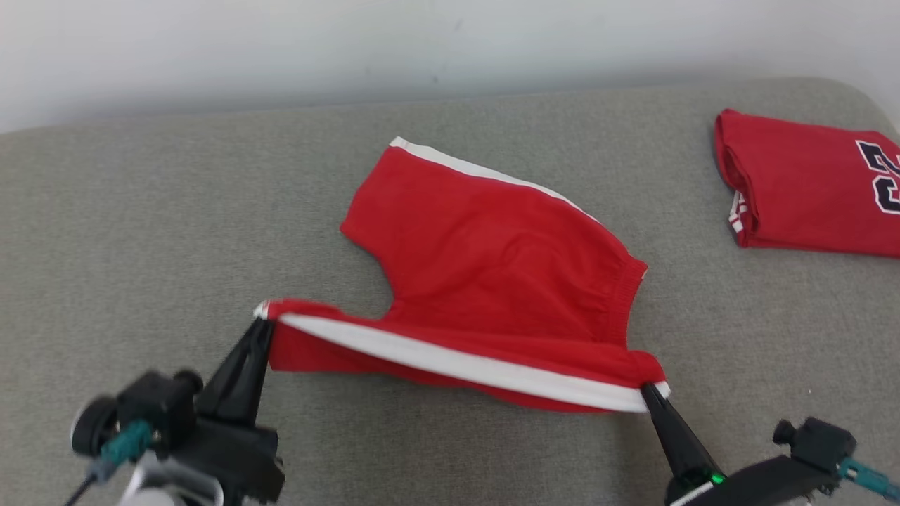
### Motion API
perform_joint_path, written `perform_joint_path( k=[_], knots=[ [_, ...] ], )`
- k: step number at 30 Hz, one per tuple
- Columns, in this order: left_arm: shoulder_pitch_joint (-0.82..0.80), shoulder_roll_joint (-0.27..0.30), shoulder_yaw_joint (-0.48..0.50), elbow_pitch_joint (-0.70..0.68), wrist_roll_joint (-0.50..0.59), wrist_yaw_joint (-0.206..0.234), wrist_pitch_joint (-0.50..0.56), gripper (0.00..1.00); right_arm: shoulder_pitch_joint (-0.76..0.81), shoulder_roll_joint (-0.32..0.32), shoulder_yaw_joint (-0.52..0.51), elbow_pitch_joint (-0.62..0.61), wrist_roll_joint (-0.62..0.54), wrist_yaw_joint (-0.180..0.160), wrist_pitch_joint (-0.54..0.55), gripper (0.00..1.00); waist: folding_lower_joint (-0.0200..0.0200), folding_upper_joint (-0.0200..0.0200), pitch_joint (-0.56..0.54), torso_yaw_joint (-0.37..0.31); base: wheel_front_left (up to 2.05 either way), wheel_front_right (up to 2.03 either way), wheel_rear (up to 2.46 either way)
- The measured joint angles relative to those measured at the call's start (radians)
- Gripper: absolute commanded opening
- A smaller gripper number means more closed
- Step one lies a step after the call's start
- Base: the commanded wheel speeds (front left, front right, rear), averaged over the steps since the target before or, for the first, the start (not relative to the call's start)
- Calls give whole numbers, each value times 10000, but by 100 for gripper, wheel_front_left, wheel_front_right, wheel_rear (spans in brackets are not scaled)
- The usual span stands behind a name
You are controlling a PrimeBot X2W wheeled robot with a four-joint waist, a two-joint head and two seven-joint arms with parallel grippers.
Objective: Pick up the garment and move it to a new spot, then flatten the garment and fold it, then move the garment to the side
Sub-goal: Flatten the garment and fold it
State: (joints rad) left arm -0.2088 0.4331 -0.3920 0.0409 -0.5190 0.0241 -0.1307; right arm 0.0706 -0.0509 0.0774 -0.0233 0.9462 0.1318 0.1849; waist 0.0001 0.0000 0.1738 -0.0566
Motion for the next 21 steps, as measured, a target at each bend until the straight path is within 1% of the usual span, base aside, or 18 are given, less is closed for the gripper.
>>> perform_joint_path(
  k=[4,6,8,12,15,21],
  knots=[
    [-1344,301,-140,176,205,-439,708,0,-858,0,284,585,575,0,-36,0,0,0,288,-276,0,0,0],
    [-2004,426,-272,424,291,-698,1076,0,-1370,0,445,907,849,-2,-107,0,1,1,444,-436,0,0,0],
    [-2607,491,-372,717,343,-874,1340,0,-1894,-4,644,1244,1365,-2,-142,0,1,1,590,-615,0,0,0],
    [-3746,608,-669,1419,428,-1212,1787,0,-2859,0,951,1879,1735,-2,-263,0,2,1,865,-972,0,0,0],
    [-4593,662,-997,1992,523,-1384,2031,0,-3532,-2,1126,2359,2048,-2,-418,0,2,1,1072,-1190,0,0,0],
    [-6151,690,-1616,3164,481,-1490,2217,0,-4854,-2,1772,3369,3127,-17,-972,0,2,2,1432,-1551,0,0,0]
  ],
)
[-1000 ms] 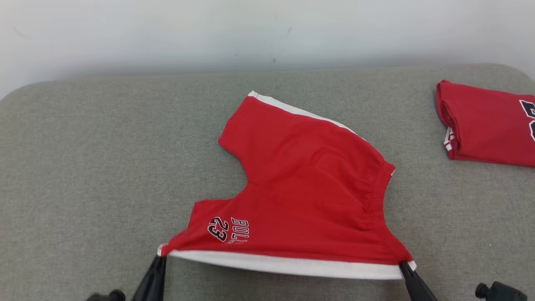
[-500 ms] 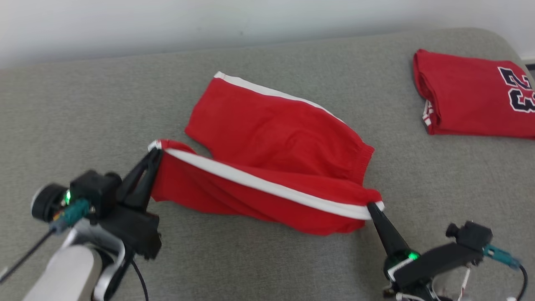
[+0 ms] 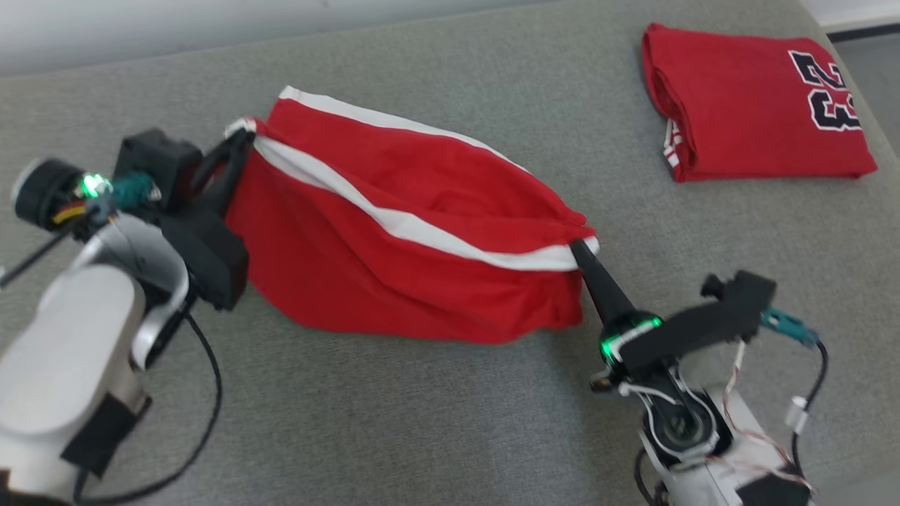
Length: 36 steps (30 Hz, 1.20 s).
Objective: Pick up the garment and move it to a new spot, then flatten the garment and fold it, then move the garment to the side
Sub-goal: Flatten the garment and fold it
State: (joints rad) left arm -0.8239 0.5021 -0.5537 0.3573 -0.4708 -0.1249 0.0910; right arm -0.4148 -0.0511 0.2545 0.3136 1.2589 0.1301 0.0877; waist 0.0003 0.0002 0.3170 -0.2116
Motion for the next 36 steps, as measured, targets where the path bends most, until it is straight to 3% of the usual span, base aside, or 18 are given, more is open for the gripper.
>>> perform_joint_path(
  k=[8,18,19,20,21,36],
  knots=[
    [-1764,138,-1304,1513,-290,-67,-54,0,-1706,2,1026,1279,1239,0,-828,0,-1,0,454,-391,0,0,0],
    [-3154,94,-2161,3379,-813,-67,-1120,0,-3098,2,2031,2443,1647,0,-1649,0,-1,0,862,-700,0,0,0],
    [-3205,58,-2249,3521,-855,-69,-1223,9,-3170,2,2104,2548,1544,0,-1710,34,-1,0,870,-711,0,0,0],
    [-3242,21,-2324,3651,-857,-69,-1390,53,-3228,2,2144,2604,1446,0,-1776,98,-1,0,865,-712,0,0,0],
    [-3260,-17,-2395,3789,-897,-69,-1555,100,-3260,0,2173,2635,1358,0,-1824,100,-1,0,846,-707,0,0,0],
    [-2793,-151,-2890,4821,-1925,-69,-3076,100,-1834,-405,1776,1781,-669,0,-2042,100,-4,-2,-247,-580,0,0,0]
  ],
)
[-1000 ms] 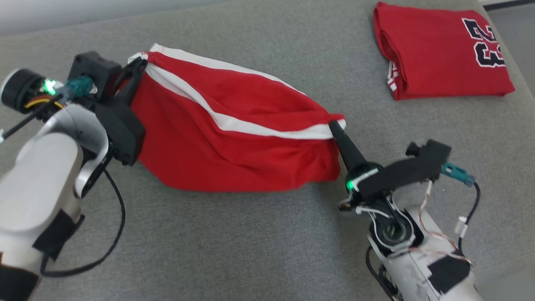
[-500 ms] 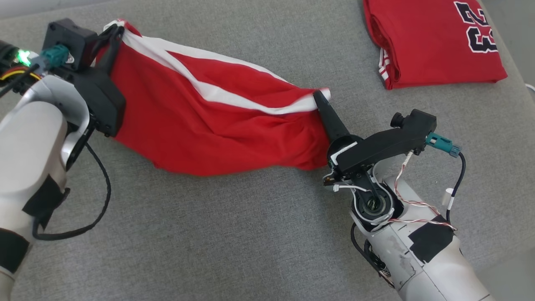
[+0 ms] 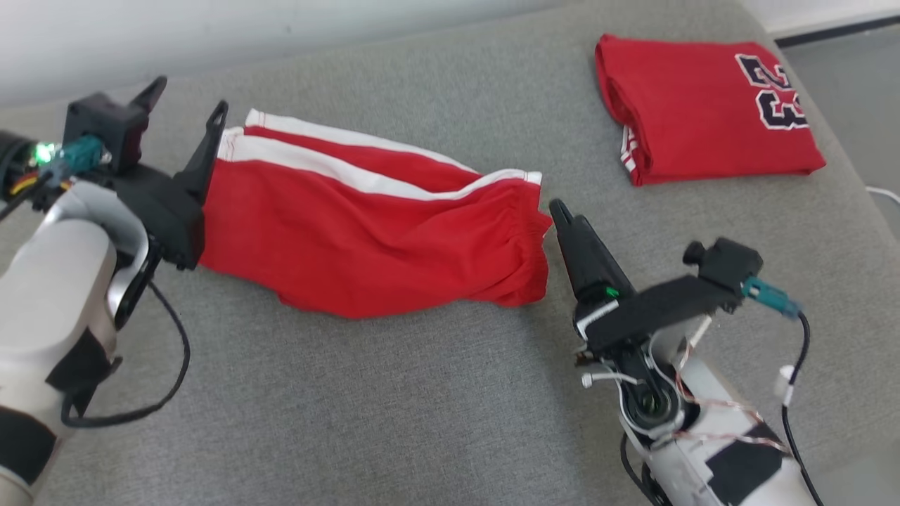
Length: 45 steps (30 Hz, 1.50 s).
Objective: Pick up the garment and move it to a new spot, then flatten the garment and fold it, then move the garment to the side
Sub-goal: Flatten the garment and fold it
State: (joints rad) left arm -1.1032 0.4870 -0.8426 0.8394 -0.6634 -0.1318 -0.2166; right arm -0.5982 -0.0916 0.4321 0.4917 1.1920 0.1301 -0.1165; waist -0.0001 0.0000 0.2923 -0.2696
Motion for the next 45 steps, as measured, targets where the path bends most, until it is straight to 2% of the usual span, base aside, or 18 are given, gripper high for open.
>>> perform_joint_path(
  k=[9,19,25,32,45],
  knots=[
    [810,328,-6,-128,-355,0,-293,100,1986,-267,-610,-1768,-2094,0,-280,100,-1,0,-818,-33,0,0,0],
    [1196,907,-194,-63,-663,0,113,100,3917,100,-1329,-3450,-4272,0,-171,100,0,0,-937,-461,0,0,0],
    [1197,1229,-476,63,-867,0,878,100,4660,341,-1377,-3848,-4475,2,-138,100,1,-1,-727,-794,0,0,0],
    [1263,1603,-991,276,-1373,0,2339,100,4806,389,-1095,-3983,-4334,2,-259,100,2,0,-362,-1270,0,0,0],
    [1351,1607,-1538,-182,-2366,2,3950,100,4509,405,-727,-3584,-4190,0,-642,100,2,-1,15,-1404,0,0,0]
  ],
)
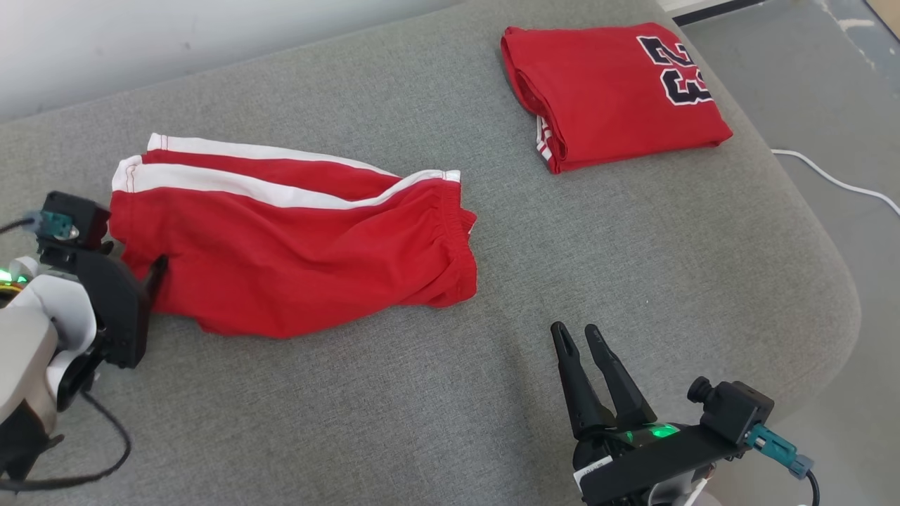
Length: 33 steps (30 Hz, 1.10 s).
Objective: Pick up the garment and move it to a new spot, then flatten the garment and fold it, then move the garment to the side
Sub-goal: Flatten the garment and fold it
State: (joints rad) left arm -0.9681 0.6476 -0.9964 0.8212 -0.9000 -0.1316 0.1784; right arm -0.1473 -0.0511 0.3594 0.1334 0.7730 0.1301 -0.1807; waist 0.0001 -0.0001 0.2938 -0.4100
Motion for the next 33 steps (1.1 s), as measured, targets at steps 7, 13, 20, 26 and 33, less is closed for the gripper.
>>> perform_joint_path(
  k=[7,13,20,26,33],
  knots=[
    [-145,-63,-40,-150,-560,0,642,0,-187,-2,198,203,38,0,-67,100,0,0,131,-6,0,0,0],
    [-143,-180,-10,-194,-748,-2,343,0,-263,-2,186,414,56,0,-134,100,0,0,59,88,0,0,0],
    [281,-418,282,-355,-1066,0,-495,0,-164,2,-48,560,8,2,-69,100,0,1,-445,457,0,0,0],
    [1390,-487,370,-999,-1423,192,-1175,0,270,8,-462,612,-71,0,58,100,-1,0,-1026,925,0,0,0],
    [3163,-506,477,-2385,-1893,840,-1927,0,996,6,-1156,500,-105,0,232,100,-2,0,-1616,1589,0,0,0]
  ],
)
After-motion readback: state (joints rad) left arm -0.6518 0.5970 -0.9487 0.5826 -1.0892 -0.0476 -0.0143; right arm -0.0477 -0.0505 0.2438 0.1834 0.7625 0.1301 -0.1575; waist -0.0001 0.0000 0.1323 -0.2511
